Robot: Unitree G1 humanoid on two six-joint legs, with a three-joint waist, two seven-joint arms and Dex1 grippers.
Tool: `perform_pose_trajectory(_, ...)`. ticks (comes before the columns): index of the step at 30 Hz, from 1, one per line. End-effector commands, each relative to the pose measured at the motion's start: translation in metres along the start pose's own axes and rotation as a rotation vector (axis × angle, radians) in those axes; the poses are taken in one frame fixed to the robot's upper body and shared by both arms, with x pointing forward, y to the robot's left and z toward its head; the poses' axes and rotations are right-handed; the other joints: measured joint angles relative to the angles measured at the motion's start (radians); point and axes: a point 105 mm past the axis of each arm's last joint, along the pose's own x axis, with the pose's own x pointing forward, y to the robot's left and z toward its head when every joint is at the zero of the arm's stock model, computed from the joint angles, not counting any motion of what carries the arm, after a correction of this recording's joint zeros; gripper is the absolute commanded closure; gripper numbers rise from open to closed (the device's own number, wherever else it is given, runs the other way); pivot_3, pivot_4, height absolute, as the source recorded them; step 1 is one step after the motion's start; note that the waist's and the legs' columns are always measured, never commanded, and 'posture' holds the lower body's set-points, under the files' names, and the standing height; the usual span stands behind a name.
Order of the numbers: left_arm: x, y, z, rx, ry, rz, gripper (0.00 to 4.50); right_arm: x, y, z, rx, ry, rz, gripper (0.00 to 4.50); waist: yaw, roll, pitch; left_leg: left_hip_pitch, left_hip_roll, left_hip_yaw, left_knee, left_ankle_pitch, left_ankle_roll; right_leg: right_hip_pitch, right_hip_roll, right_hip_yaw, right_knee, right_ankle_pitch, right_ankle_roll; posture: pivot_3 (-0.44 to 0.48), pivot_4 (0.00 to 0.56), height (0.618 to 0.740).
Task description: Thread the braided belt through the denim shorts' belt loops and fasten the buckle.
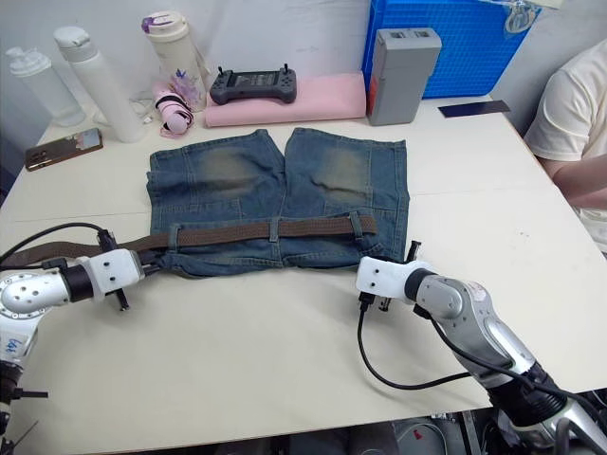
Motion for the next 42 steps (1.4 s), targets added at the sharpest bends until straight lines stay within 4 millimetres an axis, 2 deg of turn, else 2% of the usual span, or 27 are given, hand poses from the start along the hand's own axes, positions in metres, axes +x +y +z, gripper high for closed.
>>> perform_pose_trajectory(1,-0.001,-0.005,0.005,0.0,-0.012,-0.019,4.5,0.003,0.005,-0.011,0.024,0.04,0.029,4.48,0.006,-0.001,-0.001,0.0,0.0,0.0,0.0,0.0,0.0,0.001,0.0,0.0,0.0,0.0,0.0,0.0,0.15,0.705)
perform_pose_trajectory(6,-0.001,-0.007,0.006,-0.003,-0.011,-0.021,4.5,0.001,0.003,-0.014,0.024,0.052,0.03,4.48,0.007,-0.001,-0.001,0.001,0.0,0.0,0.0,0.0,0.0,0.001,0.0,0.001,0.001,0.0,0.0,0.0,0.15,0.705)
perform_pose_trajectory(12,-0.002,-0.01,0.012,-0.023,-0.037,-0.036,1.97,-0.003,-0.011,-0.022,0.022,0.067,-0.018,4.5,0.008,-0.002,-0.001,0.001,0.0,0.0,0.0,0.0,0.0,0.001,0.0,0.001,0.001,0.0,0.0,0.0,0.15,0.705)
perform_pose_trajectory(14,-0.003,-0.014,0.018,-0.04,-0.061,-0.07,1.01,-0.008,-0.016,-0.016,0.05,0.03,-0.019,3.56,0.009,-0.002,-0.001,0.001,0.0,0.0,0.0,0.0,0.0,0.001,0.0,0.001,0.001,0.0,0.0,0.0,0.15,0.705)
perform_pose_trajectory(16,-0.004,-0.014,0.025,-0.059,-0.086,-0.075,0.99,-0.015,-0.022,-0.008,0.107,-0.022,-0.02,2.78,0.011,-0.001,-0.001,0.001,0.0,0.0,0.0,0.0,0.0,0.001,-0.001,0.001,0.0,0.0,0.0,0.0,0.15,0.705)
perform_pose_trajectory(20,-0.013,-0.006,0.038,-0.167,-0.126,-0.085,0.99,-0.035,-0.046,0.012,0.227,-0.129,-0.02,0.71,0.011,0.001,0.001,-0.002,0.0,0.0,0.0,0.0,0.0,-0.001,-0.001,-0.001,0.0,0.0,0.0,0.0,0.15,0.705)
perform_pose_trajectory(22,-0.019,-0.004,0.042,-0.187,-0.12,-0.113,0.99,-0.042,-0.059,0.02,0.318,-0.172,-0.02,0.03,0.01,0.001,0.001,-0.003,0.0,0.0,-0.001,0.0,0.0,-0.001,-0.001,-0.001,0.0,0.0,0.0,0.0,0.15,0.705)
perform_pose_trajectory(25,-0.024,0.002,0.048,-0.22,-0.135,-0.106,0.99,-0.043,-0.085,0.027,0.529,-0.222,-0.053,0.03,0.005,0.003,0.003,-0.002,0.0,-0.001,0.0,0.0,0.0,-0.001,0.0,0.0,0.0,0.0,0.0,0.0,0.15,0.705)
perform_pose_trajectory(27,-0.024,0.009,0.054,-0.24,-0.166,-0.083,0.99,-0.035,-0.103,0.022,0.721,-0.201,-0.099,0.03,0.004,0.004,0.003,-0.001,0.001,0.0,0.0,0.0,0.0,-0.001,0.0,0.0,0.0,0.0,0.0,0.0,0.15,0.705)
perform_pose_trajectory(31,-0.023,0.015,0.064,-0.283,-0.221,-0.05,0.99,-0.011,-0.117,0.015,1.097,-0.186,-0.096,0.03,0.008,0.005,0.004,-0.002,0.0,-0.001,-0.001,0.0,0.0,-0.002,0.0,0.0,0.001,-0.001,-0.001,0.0,0.15,0.705)
perform_pose_trajectory(32,-0.023,0.016,0.065,-0.293,-0.231,-0.044,0.99,-0.008,-0.117,0.016,1.149,-0.189,-0.084,0.03,0.009,0.005,0.004,-0.002,0.0,-0.001,-0.001,0.0,0.0,-0.003,0.0,0.0,0.001,-0.001,-0.001,0.0,0.15,0.705)
perform_pose_trajectory(35,-0.026,0.026,0.072,-0.351,-0.289,0.018,0.99,0.011,-0.102,0.015,1.246,-0.151,0.009,0.03,0.009,0.006,0.004,-0.005,-0.002,0.001,-0.002,0.0,0.0,-0.004,0.0,-0.002,0.002,-0.001,-0.001,0.0,0.15,0.705)
perform_pose_trajectory(39,-0.032,0.034,0.073,-0.39,-0.308,0.076,0.99,0.023,-0.081,0.009,1.26,-0.086,0.082,0.03,0.004,0.006,0.004,-0.01,-0.007,0.0,-0.002,0.0,0.0,-0.008,0.0,-0.004,0.002,-0.001,-0.001,0.0,0.15,0.705)
perform_pose_trajectory(42,-0.037,0.039,0.072,-0.408,-0.313,0.127,0.99,0.027,-0.073,0.011,1.283,-0.1,0.123,0.78,0.001,0.006,0.004,-0.013,-0.007,0.001,-0.002,0.0,0.0,-0.011,0.0,-0.003,0.002,-0.001,-0.001,0.0,0.15,0.705)
